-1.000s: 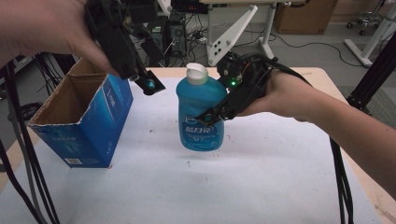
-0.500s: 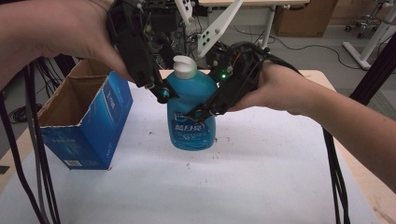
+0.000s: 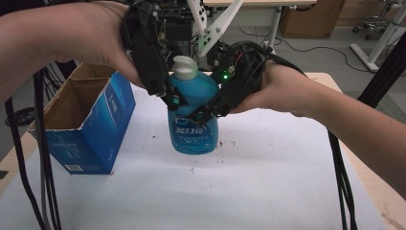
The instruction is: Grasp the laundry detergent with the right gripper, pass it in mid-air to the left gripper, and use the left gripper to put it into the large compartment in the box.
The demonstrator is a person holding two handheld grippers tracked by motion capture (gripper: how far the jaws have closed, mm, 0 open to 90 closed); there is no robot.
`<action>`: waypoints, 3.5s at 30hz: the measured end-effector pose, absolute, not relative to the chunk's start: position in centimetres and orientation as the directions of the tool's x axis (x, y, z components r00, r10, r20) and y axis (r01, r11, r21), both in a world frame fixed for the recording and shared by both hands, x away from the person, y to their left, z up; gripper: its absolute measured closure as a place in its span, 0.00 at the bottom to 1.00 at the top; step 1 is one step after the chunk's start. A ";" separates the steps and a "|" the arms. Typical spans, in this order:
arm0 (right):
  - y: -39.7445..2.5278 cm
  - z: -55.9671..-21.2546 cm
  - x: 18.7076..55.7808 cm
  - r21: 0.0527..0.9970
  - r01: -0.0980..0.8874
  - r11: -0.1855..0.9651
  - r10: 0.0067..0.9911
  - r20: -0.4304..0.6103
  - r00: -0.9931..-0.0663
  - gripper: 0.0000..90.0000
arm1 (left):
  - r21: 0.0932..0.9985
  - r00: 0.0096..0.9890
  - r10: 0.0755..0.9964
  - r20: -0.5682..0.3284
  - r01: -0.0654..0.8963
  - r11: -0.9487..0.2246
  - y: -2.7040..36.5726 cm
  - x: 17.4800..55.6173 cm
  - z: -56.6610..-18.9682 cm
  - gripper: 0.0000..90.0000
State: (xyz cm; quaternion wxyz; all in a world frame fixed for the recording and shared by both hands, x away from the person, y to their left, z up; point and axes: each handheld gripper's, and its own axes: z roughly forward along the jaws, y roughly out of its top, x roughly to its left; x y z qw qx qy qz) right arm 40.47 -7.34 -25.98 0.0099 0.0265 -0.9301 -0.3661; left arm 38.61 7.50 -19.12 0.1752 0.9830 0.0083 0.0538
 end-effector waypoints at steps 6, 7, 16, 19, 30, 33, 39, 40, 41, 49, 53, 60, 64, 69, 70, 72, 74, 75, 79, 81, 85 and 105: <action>-7.4 -25.8 40.3 0.685 -0.030 0.728 -0.062 0.022 -0.998 0.49 | 0.334 0.994 0.035 0.105 -0.002 -0.942 7.2 38.6 -19.3 0.25; -7.4 -25.8 40.3 0.683 -0.027 0.730 -0.059 0.023 -0.998 0.49 | 0.333 0.993 0.023 0.112 -0.016 -0.943 7.1 38.7 -19.3 0.26; -7.4 -25.7 40.3 0.685 -0.040 0.727 -0.065 0.011 -0.998 0.50 | 0.331 0.993 0.029 0.115 -0.010 -0.944 6.9 38.4 -19.4 0.32; -7.4 -25.7 40.2 0.685 -0.038 0.727 -0.062 0.011 -0.998 0.50 | 0.324 0.993 0.027 0.118 -0.013 -0.946 6.8 38.4 -19.3 0.32; -7.3 -25.8 40.2 0.683 -0.037 0.730 -0.060 0.010 -0.998 0.50 | 0.318 0.992 0.020 0.125 -0.021 -0.948 6.8 38.3 -19.3 0.35; -7.2 -25.8 40.2 0.683 -0.038 0.729 -0.061 0.009 -0.998 0.49 | 0.319 0.992 0.020 0.124 -0.021 -0.947 6.8 38.4 -19.3 0.35; -7.2 -25.8 40.2 0.683 -0.034 0.730 -0.057 0.011 -0.998 0.49 | 0.317 0.993 0.024 0.115 -0.014 -0.948 6.7 38.2 -19.3 0.37; -7.2 -25.8 40.2 0.684 -0.034 0.729 -0.057 0.010 -0.998 0.49 | 0.315 0.993 0.022 0.115 -0.015 -0.949 6.7 38.3 -19.3 0.37; -7.2 -25.8 40.2 0.684 -0.034 0.729 -0.057 0.010 -0.998 0.49 | 0.316 0.993 0.023 0.116 -0.015 -0.949 6.7 38.3 -19.4 0.37; -7.2 -25.8 40.2 0.685 -0.033 0.728 -0.054 0.010 -0.998 0.50 | 0.316 0.994 0.023 0.110 -0.013 -0.949 6.7 38.3 -19.5 0.39; -7.2 -25.7 40.2 0.685 -0.026 0.728 -0.049 0.014 -0.999 0.49 | 0.319 0.993 0.023 0.116 -0.016 -0.948 6.7 38.4 -19.4 0.41; -7.2 -25.8 40.2 0.684 -0.023 0.729 -0.046 0.016 -0.999 0.49 | 0.320 0.994 0.030 0.107 -0.005 -0.947 6.6 38.3 -19.4 0.42; -7.2 -25.8 40.1 0.683 -0.014 0.730 -0.042 0.025 -0.999 0.49 | 0.322 0.994 0.032 0.105 -0.003 -0.947 6.7 38.3 -19.5 0.42; -7.1 -25.8 40.2 0.686 -0.023 0.727 -0.047 0.016 -0.999 0.49 | 0.325 0.994 0.035 0.106 -0.001 -0.946 6.8 38.3 -19.5 0.42; -7.1 -25.8 40.2 0.687 -0.020 0.726 -0.045 0.019 -0.999 0.49 | 0.328 0.994 0.033 0.107 -0.003 -0.945 6.8 38.3 -19.4 0.42; -7.1 -25.8 40.3 0.687 -0.022 0.726 -0.048 0.019 -0.999 0.49 | 0.336 0.994 0.037 0.102 0.000 -0.942 6.9 38.3 -19.4 0.42; -7.1 -25.8 40.3 0.692 -0.017 0.721 -0.048 0.026 -0.998 0.49 | 0.337 0.994 0.030 0.107 -0.008 -0.942 7.0 38.4 -19.3 0.42; -7.1 -25.8 40.3 0.692 -0.017 0.721 -0.048 0.026 -0.998 0.49 | 0.337 0.994 0.028 0.108 -0.010 -0.941 7.0 38.4 -19.3 0.42; -7.0 -25.9 40.4 0.698 -0.021 0.716 -0.055 0.027 -0.998 0.48 | 0.353 0.995 0.045 0.093 0.009 -0.936 7.2 38.3 -19.4 0.42; -7.0 -25.9 40.3 0.697 -0.019 0.717 -0.057 0.032 -0.998 0.48 | 0.355 0.995 0.038 0.090 0.004 -0.935 7.3 38.5 -19.3 0.42; -7.1 -25.8 40.3 0.710 -0.016 0.704 -0.065 0.041 -0.997 0.43 | 0.362 0.996 0.043 0.081 0.011 -0.932 7.3 38.5 -19.4 0.42; -8.1 -26.1 40.7 0.693 0.026 0.720 -0.021 0.060 -0.998 0.22 | 0.363 0.993 0.091 0.070 0.060 -0.930 8.9 38.8 -18.7 0.42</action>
